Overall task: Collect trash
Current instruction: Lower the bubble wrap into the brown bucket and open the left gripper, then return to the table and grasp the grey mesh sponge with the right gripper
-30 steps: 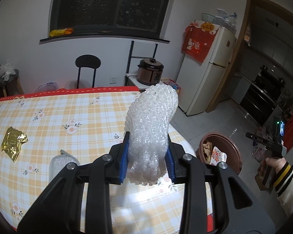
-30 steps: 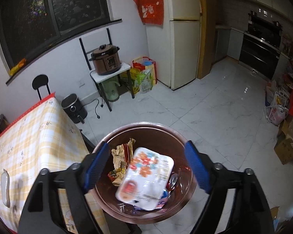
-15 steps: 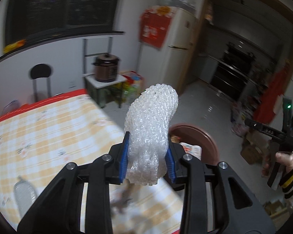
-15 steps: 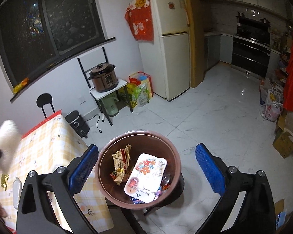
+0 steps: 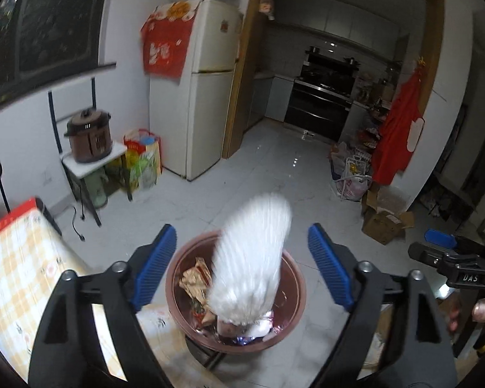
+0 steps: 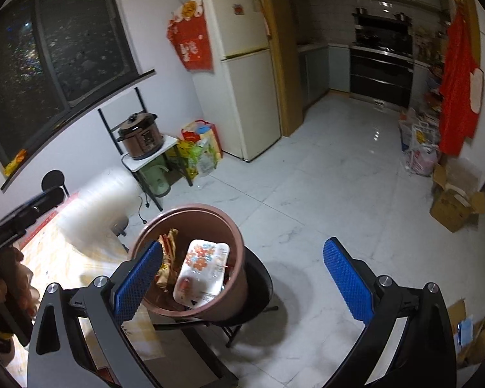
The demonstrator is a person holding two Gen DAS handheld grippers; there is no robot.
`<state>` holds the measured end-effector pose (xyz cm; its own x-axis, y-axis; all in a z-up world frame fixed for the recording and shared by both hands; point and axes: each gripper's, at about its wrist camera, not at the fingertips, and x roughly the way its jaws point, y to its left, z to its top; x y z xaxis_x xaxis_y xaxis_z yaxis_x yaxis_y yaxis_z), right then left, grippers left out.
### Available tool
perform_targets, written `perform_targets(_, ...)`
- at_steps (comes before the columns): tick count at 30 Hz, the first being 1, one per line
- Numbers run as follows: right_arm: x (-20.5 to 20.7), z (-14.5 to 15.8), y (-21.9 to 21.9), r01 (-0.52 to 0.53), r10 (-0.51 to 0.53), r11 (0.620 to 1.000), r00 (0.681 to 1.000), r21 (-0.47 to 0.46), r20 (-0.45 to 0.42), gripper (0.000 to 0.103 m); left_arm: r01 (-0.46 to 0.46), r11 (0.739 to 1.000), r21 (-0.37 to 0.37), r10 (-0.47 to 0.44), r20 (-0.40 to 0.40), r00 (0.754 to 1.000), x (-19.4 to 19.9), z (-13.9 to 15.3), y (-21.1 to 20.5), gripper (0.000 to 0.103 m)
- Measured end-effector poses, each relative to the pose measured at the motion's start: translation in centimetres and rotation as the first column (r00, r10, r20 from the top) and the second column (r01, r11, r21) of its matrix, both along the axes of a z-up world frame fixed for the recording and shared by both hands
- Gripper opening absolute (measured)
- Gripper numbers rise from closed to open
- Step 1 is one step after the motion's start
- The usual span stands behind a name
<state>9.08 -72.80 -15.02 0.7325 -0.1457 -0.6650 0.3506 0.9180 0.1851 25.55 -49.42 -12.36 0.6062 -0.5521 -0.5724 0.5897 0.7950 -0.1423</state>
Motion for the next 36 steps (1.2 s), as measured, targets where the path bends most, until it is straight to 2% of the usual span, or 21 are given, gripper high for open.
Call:
perform_targets(1,-0.1,0.0,-0.2,0.005,-0.005,1.000,1.000,0.002,0.001,0.098,0.001,1.000,-0.001,-0.001,0.010,1.000,-0.2,0.3,0.1,0.087)
perform_targets(3,-0.2,0.1,-0.2,0.012,-0.012,1.000,1.000,0.006,0.006,0.098,-0.008,1.000,-0.009,0.008,0.025,1.000,-0.6,0.8,1.0,0.096)
perform_targets(6,-0.1,0.3,0.0,0.011,-0.012,1.000,1.000,0.019,0.020,0.098,-0.058,0.998,0.014,0.058,0.043,0.997,-1.3,1.6,3.2,0.097)
perform_targets(9,0.8,0.8,0.8,-0.004,0.003,1.000,0.999,0.025,0.037,0.098,-0.146,0.989,0.030,0.145,0.050,0.988,-1.8,2.4,7.3,0.097)
perform_targets(12,2.0,1.4,2.5,-0.037,0.035,0.999,0.998,0.028,0.055,0.098,-0.247,0.969,0.029,0.245,0.060,0.968,-2.7,3.4,12.3,0.097)
perform_targets(15,3.5,1.9,5.2,-0.087,0.084,0.996,0.994,0.033,0.066,0.098,-0.354,0.935,0.021,0.352,0.065,0.934,-4.0,4.1,18.0,0.097)
perform_targets(18,5.2,2.2,9.1,-0.162,0.160,0.986,0.985,0.038,0.067,0.098,-0.464,0.886,0.011,0.463,0.061,0.884,-6.2,4.5,24.6,0.097)
perform_targets(21,6.5,2.3,13.6,-0.240,0.237,0.970,0.970,0.045,0.063,0.098,-0.576,0.817,0.012,0.574,0.074,0.815,-9.2,5.0,31.3,0.097)
perform_targets(25,7.6,2.6,20.0,-0.335,0.332,0.941,0.941,0.055,0.057,0.098,-0.716,0.698,0.010,0.713,0.093,0.695,-13.9,5.9,40.6,0.097)
perform_targets(26,7.8,2.7,22.0,-0.364,0.361,0.930,0.931,0.055,0.052,0.098,-0.739,0.673,0.009,0.735,0.094,0.671,-14.7,6.1,42.5,0.097)
perform_targets(28,8.1,2.7,26.1,-0.419,0.417,0.906,0.908,0.055,0.040,0.098,-0.795,0.607,0.004,0.791,0.093,0.605,-17.2,6.2,46.9,0.097)
perform_targets(31,8.2,2.7,31.6,-0.487,0.486,0.872,0.873,0.053,0.024,0.098,-0.850,0.526,-0.003,0.848,0.080,0.524,-20.5,6.0,52.4,0.097)
perform_targets(34,8.2,2.6,37.0,-0.545,0.546,0.837,0.838,0.050,0.009,0.098,-0.883,0.469,-0.008,0.882,0.060,0.467,-23.3,5.3,56.7,0.097)
perform_targets(36,8.1,2.3,40.1,-0.575,0.576,0.817,0.817,0.047,-0.006,0.098,-0.897,0.442,-0.007,0.896,0.047,0.441,-24.9,4.7,59.0,0.097)
